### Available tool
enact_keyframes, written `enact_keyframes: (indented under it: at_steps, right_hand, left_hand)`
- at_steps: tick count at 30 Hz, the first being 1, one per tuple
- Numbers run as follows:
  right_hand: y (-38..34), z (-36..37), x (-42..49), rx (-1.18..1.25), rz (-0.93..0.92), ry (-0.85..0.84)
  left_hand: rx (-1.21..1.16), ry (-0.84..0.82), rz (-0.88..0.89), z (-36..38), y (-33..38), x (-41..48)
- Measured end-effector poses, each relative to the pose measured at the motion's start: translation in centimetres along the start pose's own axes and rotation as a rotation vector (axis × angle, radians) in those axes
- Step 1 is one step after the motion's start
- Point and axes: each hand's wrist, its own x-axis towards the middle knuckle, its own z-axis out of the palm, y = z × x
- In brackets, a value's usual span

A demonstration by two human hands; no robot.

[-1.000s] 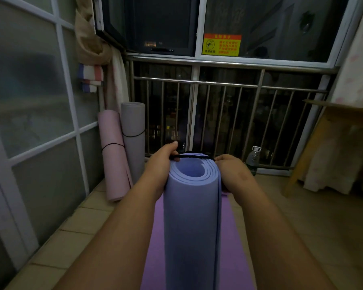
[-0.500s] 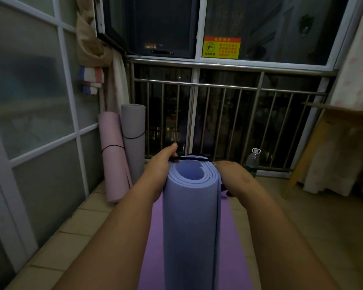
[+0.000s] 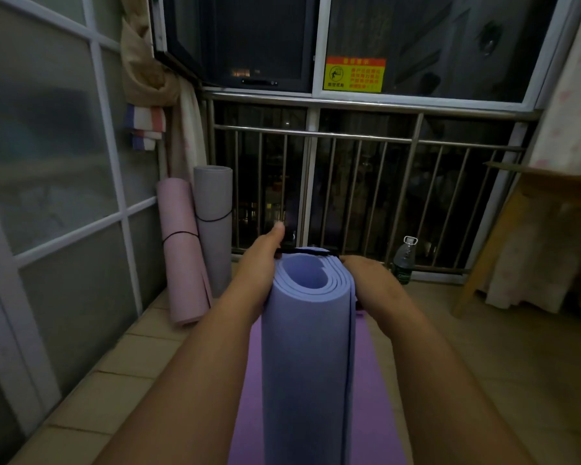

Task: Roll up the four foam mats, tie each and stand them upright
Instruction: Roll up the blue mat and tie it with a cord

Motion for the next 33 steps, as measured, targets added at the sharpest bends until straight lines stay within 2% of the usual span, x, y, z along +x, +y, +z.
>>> enact_keyframes:
  at_steps: [2,5,7,10,12,14,16,19,23,25,27,30,31,33]
  right_hand:
    - [0.5,0.3,0.3,0.160,0.030,0.102]
    - [1.0,1.0,0.3,0.358,-0.002,0.230]
    - [1.2,1.6,0.0,0.431,-0.079,0.324]
    - [1.7,2.7,-0.6,0.672,-0.137,0.396]
    - [1.8,3.3,-0.9,0.727,-0.198,0.433]
    - [1.6,3.7,-1.2,0.695,-0.253,0.476]
    - [1.4,3.9,-1.3,0.616,-0.297,0.551]
    - [1.6,4.0,-1.2,0.487,-0.276,0.671]
    - [2.1,3.6,-0.6,0.428,-0.193,0.760]
    - [2.4,3.2,-0.3,0.384,-0.147,0.799]
    - [2.9,2.7,0.0,0.390,-0.105,0.828]
    - [3.0,2.3,0.1,0.387,-0.067,0.829]
    - [3.0,2.3,0.2,0.381,-0.071,0.820]
    - [3.0,2.5,0.3,0.395,-0.107,0.796]
  left_hand:
    - [-0.043,0.068,0.035,0.3,-0.1,-0.4]
    - [0.080,0.133,0.146,0.4,-1.2,0.4]
    - [0.133,0.251,0.169,0.9,-1.2,0.2]
    - [0.128,0.453,0.245,1.3,-1.3,-0.4]
    - [0.147,0.564,0.311,1.1,-1.5,-0.6]
    - [0.193,0.608,0.367,0.8,-1.4,-0.8]
    - [0.196,0.551,0.392,0.7,-1.5,-0.5]
    - [0.192,0.376,0.516,0.4,-2.0,-0.7]
    - [0.531,0.110,0.703,-0.2,-2.9,-0.8]
    - [0.570,-0.070,0.627,-0.2,-2.6,-1.2]
    - [0.581,-0.273,0.443,-0.5,-2.1,-1.5]
    - [0.463,-0.511,0.230,-1.5,-1.5,-2.0]
    - [0.449,-0.533,0.214,-1.8,-1.2,-2.0]
    - [0.492,-0.459,0.251,-2.0,-0.8,-2.0]
